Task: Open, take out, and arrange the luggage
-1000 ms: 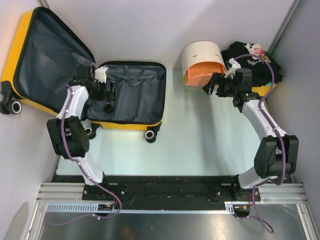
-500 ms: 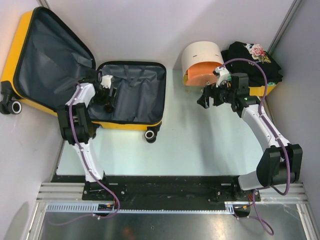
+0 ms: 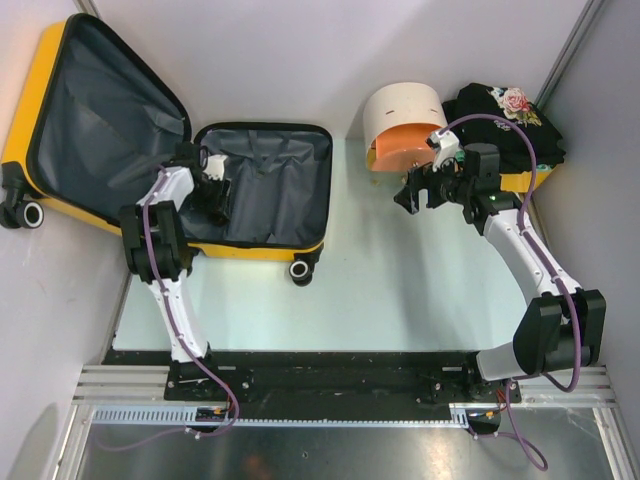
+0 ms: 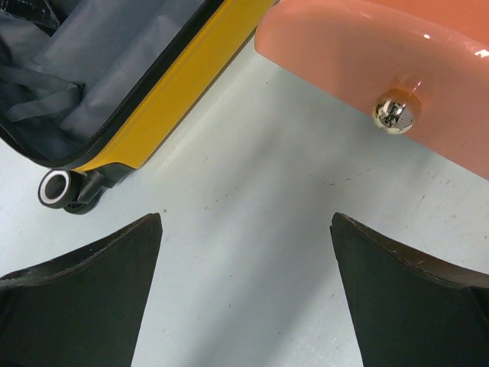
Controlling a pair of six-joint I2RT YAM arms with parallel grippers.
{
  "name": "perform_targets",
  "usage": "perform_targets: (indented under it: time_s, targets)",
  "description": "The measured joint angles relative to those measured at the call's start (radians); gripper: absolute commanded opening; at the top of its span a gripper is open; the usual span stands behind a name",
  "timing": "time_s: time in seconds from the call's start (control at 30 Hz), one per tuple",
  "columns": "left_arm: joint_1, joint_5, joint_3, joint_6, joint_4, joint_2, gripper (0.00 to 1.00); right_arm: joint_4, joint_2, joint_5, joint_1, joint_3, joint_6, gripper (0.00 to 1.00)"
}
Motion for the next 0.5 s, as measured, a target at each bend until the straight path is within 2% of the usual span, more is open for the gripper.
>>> perform_targets:
  time_s: [0.03,0.2,0.33,0.5]
  targets:
    - [0.0,0.002,0.0,-0.001,0.0,0.003,0.56,0.007,0.0,0.0,0.001,0.0,0.0,0.97]
    - [0.0,0.004,0.0,-0.001,0.001,0.014,0.53,0.041,0.0,0.0,0.008,0.0,-0.001,0.97]
    - [0.0,0.004,0.0,0.003,0.001,0.014,0.34,0.066,0.0,0.0,0.013,0.0,-0.004,0.97]
    - [0.001,0.029,0.0,-0.011,0.0,0.007,0.22,0.101,0.0,0.003,0.027,0.0,-0.026,0.99]
